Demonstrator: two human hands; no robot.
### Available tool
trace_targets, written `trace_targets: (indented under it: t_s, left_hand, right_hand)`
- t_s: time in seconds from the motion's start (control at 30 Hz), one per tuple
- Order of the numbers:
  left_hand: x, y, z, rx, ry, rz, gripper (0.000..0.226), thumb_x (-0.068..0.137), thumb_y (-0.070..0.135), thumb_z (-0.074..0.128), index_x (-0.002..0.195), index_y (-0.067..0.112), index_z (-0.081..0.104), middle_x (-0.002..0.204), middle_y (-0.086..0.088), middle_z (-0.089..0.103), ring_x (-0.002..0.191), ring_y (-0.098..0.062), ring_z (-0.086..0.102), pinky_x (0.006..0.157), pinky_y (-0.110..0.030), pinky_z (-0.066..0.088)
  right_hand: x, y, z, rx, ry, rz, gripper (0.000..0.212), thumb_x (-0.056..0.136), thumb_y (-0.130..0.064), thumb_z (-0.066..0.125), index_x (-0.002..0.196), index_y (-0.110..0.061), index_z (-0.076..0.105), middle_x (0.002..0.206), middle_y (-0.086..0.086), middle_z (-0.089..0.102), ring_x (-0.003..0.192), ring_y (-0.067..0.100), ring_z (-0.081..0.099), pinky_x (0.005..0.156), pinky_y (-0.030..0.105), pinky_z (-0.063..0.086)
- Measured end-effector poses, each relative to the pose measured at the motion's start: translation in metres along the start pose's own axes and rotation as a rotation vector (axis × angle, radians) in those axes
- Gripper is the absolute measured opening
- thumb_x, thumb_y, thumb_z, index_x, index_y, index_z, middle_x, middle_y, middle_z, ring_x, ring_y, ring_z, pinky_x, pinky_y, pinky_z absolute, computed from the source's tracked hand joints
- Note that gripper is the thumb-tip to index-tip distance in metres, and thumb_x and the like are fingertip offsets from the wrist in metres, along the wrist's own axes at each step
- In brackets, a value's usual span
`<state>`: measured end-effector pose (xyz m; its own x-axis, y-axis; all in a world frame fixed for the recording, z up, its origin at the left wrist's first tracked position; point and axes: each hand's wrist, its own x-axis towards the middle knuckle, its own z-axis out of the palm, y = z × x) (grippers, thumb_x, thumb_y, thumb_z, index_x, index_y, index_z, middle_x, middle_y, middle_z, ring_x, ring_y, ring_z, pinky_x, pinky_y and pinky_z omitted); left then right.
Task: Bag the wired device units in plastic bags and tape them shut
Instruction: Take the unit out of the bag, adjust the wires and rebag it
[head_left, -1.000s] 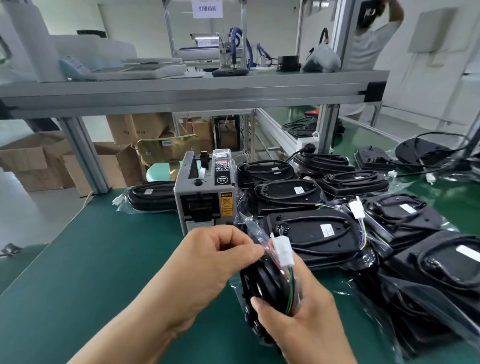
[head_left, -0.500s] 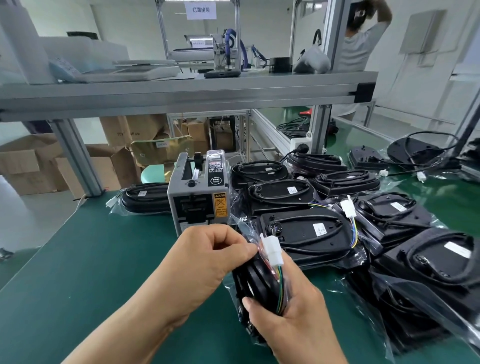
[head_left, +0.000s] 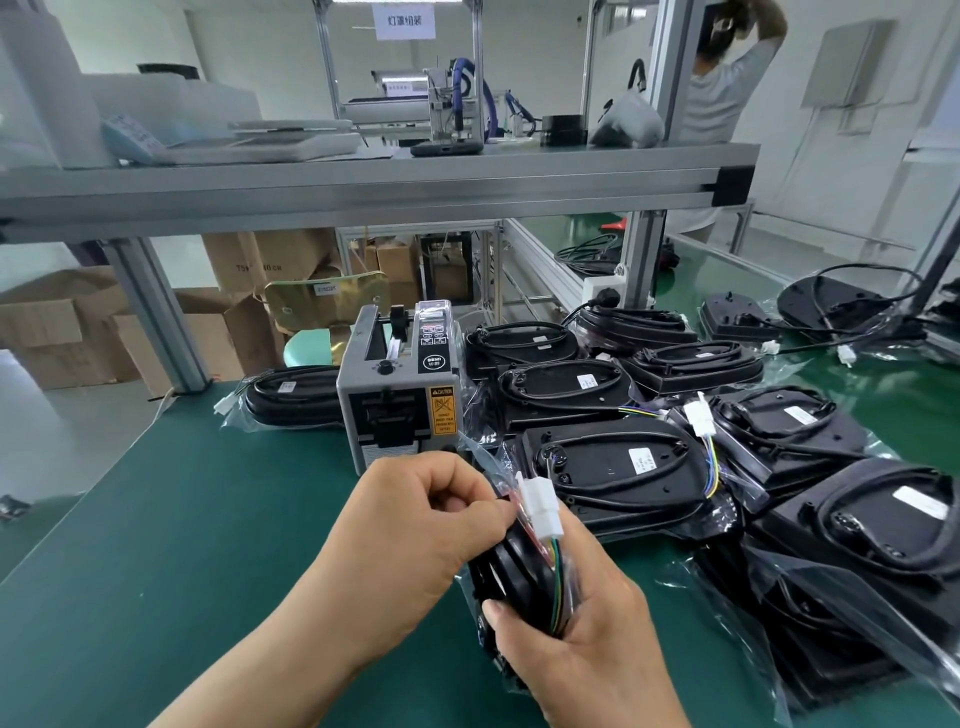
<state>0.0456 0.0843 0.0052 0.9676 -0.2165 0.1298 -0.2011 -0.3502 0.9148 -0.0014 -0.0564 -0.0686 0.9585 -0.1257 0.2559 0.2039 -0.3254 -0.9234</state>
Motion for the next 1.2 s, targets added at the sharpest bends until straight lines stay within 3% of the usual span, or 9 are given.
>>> trace_targets:
  t_s: [0.4,0.53,0.63,0.77,0.9,0.97,1.07,1.17,1.2]
  left_hand:
    - [-0.009,-0.011,0.005,0.091,0.122,0.053,0.016,0.077,0.036,0.077,0.074,0.026,0.066,0.054,0.015,0.045,0.049,-0.004,0.037,0.046,-0.017,0.036]
    - [-0.009,-0.013,0.008,0.028,0.167,0.014,0.026,0.064,0.046,0.074,0.083,0.039,0.059,0.064,0.02,0.051,0.053,0.0,0.043,0.051,-0.016,0.039]
    - [-0.009,-0.018,0.011,-0.107,0.2,-0.052,0.03,0.069,0.033,0.08,0.084,0.045,0.057,0.069,0.027,0.055,0.06,0.003,0.047,0.058,-0.011,0.043]
    - [-0.012,-0.019,0.014,-0.15,0.178,-0.081,0.022,0.079,0.017,0.072,0.081,0.036,0.062,0.072,0.016,0.056,0.062,0.0,0.049,0.058,-0.011,0.043]
    - [-0.011,-0.017,0.021,-0.148,0.196,-0.071,0.007,0.074,0.031,0.068,0.079,0.034,0.064,0.075,0.013,0.056,0.06,0.0,0.049,0.058,-0.015,0.041]
    - [-0.008,-0.018,0.022,-0.225,0.214,-0.073,0.004,0.074,0.028,0.069,0.075,0.027,0.065,0.067,0.013,0.057,0.055,0.002,0.049,0.052,-0.011,0.041]
    - [-0.003,-0.021,0.023,-0.384,0.212,-0.116,0.013,0.081,0.018,0.072,0.07,0.022,0.066,0.062,0.007,0.057,0.054,-0.001,0.05,0.051,-0.01,0.042]
    - [-0.003,-0.027,0.028,-0.388,0.274,-0.096,0.014,0.079,0.03,0.08,0.077,0.024,0.068,0.069,0.005,0.059,0.062,-0.004,0.053,0.057,-0.012,0.044]
    - [-0.005,-0.029,0.031,-0.371,0.296,-0.095,0.023,0.072,0.04,0.083,0.082,0.026,0.067,0.073,0.005,0.06,0.065,-0.005,0.054,0.059,-0.013,0.045]
  right_hand:
    - [-0.003,0.001,0.005,0.017,0.014,0.02,0.082,0.064,-0.017,0.068,0.128,-0.064,0.049,0.115,-0.011,0.071,0.093,0.007,0.072,0.084,0.032,0.06]
    - [-0.004,0.004,0.006,0.021,0.001,0.029,0.083,0.064,-0.017,0.071,0.131,-0.06,0.049,0.119,-0.01,0.07,0.101,0.008,0.07,0.087,0.035,0.059]
    - [-0.004,0.006,0.007,0.018,-0.014,0.014,0.082,0.065,-0.018,0.072,0.137,-0.052,0.05,0.124,-0.009,0.068,0.107,0.007,0.068,0.09,0.03,0.058]
    - [-0.005,0.01,0.007,0.005,-0.012,-0.008,0.081,0.067,-0.015,0.074,0.137,-0.048,0.052,0.122,-0.007,0.069,0.103,0.008,0.069,0.085,0.025,0.058]
    - [-0.005,0.011,0.01,-0.014,0.008,-0.04,0.083,0.065,-0.017,0.072,0.14,-0.044,0.051,0.131,-0.014,0.065,0.118,0.004,0.063,0.095,0.029,0.055]
    - [-0.005,0.012,0.011,-0.015,0.022,-0.057,0.083,0.065,-0.016,0.074,0.14,-0.042,0.052,0.131,-0.015,0.064,0.118,0.004,0.062,0.096,0.029,0.054]
    - [-0.006,0.012,0.011,-0.003,0.02,-0.051,0.085,0.063,-0.015,0.075,0.139,-0.047,0.052,0.124,-0.008,0.069,0.109,0.012,0.068,0.091,0.035,0.057]
    - [-0.004,0.01,0.008,0.001,0.032,-0.045,0.085,0.065,-0.003,0.078,0.133,-0.05,0.056,0.117,-0.009,0.072,0.102,0.008,0.071,0.086,0.033,0.058]
    - [-0.004,0.009,0.008,-0.002,0.035,-0.048,0.086,0.067,0.002,0.077,0.132,-0.05,0.057,0.116,-0.01,0.073,0.102,0.008,0.07,0.087,0.033,0.058]
